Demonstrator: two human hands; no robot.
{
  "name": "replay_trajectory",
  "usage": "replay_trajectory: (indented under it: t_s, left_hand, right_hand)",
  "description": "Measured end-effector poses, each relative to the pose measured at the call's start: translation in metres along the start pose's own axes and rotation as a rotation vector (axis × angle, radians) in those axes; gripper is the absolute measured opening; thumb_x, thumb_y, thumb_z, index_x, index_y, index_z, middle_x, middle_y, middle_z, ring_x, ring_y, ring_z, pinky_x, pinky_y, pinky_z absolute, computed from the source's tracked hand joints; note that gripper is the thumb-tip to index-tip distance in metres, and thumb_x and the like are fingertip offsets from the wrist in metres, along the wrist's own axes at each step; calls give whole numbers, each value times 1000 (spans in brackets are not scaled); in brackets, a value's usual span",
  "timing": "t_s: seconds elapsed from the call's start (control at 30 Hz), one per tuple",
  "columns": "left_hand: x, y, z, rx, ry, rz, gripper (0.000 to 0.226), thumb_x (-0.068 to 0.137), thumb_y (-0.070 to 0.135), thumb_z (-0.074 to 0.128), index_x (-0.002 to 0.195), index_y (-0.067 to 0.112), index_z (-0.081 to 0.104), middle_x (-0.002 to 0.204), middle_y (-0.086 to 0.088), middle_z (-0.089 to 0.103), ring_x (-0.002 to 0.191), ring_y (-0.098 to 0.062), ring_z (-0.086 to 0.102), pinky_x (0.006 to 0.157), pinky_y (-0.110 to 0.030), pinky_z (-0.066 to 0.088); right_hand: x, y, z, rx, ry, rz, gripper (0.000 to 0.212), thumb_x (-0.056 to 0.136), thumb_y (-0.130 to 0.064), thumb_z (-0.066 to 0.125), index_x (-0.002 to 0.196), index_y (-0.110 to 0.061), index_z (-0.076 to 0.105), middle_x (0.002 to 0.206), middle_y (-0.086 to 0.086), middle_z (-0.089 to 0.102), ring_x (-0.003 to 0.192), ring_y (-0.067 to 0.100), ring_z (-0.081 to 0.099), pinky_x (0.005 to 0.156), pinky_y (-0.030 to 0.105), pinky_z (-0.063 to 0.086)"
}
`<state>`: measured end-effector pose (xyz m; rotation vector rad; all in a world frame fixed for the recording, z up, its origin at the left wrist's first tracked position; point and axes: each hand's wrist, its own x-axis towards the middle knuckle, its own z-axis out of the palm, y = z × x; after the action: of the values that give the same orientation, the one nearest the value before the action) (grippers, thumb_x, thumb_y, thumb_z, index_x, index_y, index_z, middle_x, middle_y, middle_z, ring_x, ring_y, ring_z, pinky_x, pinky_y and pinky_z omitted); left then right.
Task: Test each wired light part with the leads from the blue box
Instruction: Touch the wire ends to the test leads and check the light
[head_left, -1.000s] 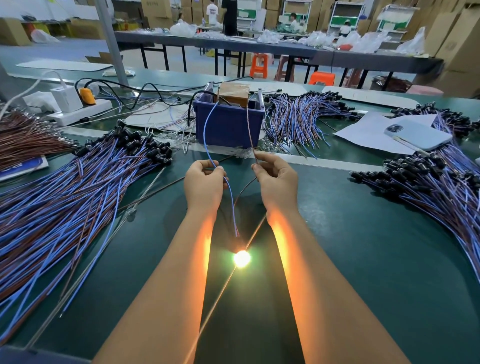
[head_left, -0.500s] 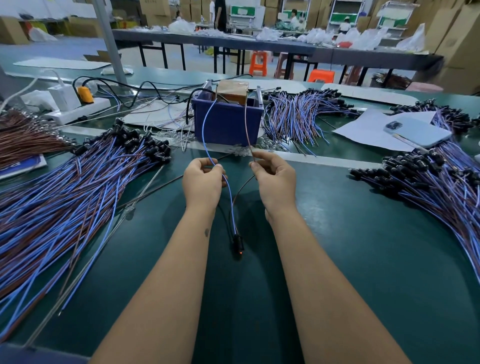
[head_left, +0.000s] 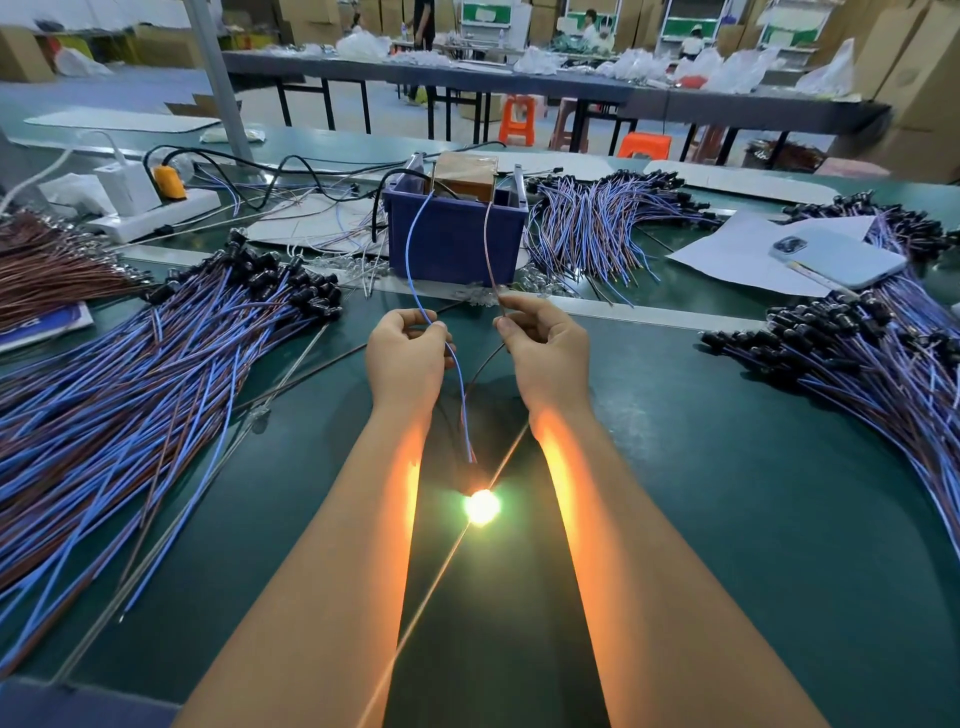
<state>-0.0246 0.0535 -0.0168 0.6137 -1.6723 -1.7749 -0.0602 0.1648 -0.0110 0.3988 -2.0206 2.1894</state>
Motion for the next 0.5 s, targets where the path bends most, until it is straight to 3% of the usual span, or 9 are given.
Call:
replay_trajectory:
  t_s: [0.5]
  left_hand:
    - [-1, 0, 1, -16, -3, 9, 14, 92, 3, 55, 86, 16, 57, 73, -3, 61, 62, -10, 61, 53, -19, 49]
  right_hand:
    - [1, 2, -1, -6, -3, -3, 25, 88, 2, 63, 101, -18, 70, 78, -10, 64, 73, 0, 60, 73, 13, 48]
